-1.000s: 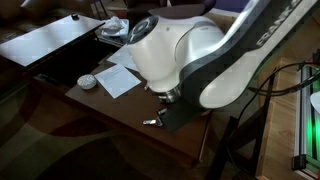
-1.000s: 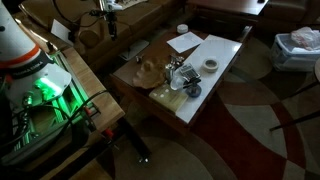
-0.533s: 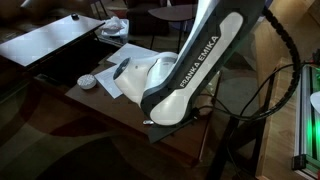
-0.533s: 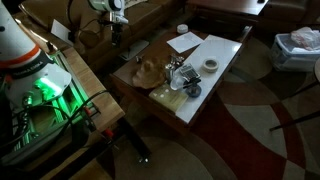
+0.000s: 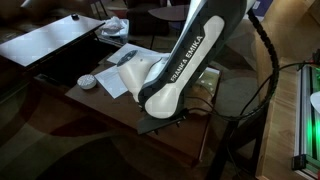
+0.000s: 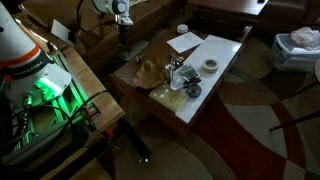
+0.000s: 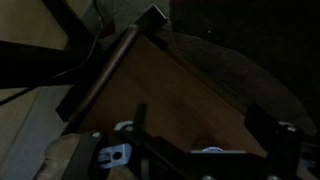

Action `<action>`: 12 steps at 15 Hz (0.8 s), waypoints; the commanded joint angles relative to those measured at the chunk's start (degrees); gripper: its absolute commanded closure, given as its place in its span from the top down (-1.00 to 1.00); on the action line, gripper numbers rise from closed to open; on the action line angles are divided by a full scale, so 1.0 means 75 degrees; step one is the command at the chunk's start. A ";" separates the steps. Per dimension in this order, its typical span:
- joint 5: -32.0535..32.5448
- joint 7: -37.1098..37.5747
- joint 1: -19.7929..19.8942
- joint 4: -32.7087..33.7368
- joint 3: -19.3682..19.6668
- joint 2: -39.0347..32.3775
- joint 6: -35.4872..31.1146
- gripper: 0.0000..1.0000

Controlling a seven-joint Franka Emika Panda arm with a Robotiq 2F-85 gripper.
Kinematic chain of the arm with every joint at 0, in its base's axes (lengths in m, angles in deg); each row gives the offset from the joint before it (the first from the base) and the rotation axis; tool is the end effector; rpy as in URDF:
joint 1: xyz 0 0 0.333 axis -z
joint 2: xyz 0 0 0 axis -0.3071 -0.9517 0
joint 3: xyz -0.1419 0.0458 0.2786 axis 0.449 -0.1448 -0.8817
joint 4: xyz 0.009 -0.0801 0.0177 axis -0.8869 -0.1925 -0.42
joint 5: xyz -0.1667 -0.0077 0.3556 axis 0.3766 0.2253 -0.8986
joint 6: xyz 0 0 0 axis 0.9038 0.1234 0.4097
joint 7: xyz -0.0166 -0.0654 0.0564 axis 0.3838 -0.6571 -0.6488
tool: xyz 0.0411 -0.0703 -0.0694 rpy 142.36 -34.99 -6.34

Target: Pick up the metallic measuring spoon and put it in the wooden bowl

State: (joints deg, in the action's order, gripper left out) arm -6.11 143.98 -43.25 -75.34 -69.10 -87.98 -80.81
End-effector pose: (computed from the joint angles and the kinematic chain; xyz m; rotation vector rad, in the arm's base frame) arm 0.4973 0.3091 -0.0292 2.6950 -1.0474 -0.4812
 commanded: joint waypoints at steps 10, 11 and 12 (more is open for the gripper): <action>0.0200 0.0039 -0.0382 0.1535 0.1228 -0.1881 -0.0844 1.00; 0.0173 -0.0066 -0.0309 0.1527 0.1117 -0.1848 -0.0811 1.00; 0.0151 -0.0089 -0.0284 0.1555 0.1062 -0.1845 -0.0798 1.00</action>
State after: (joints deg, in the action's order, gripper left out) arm -4.90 144.27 -46.05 -66.07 -59.78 -100.71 -88.84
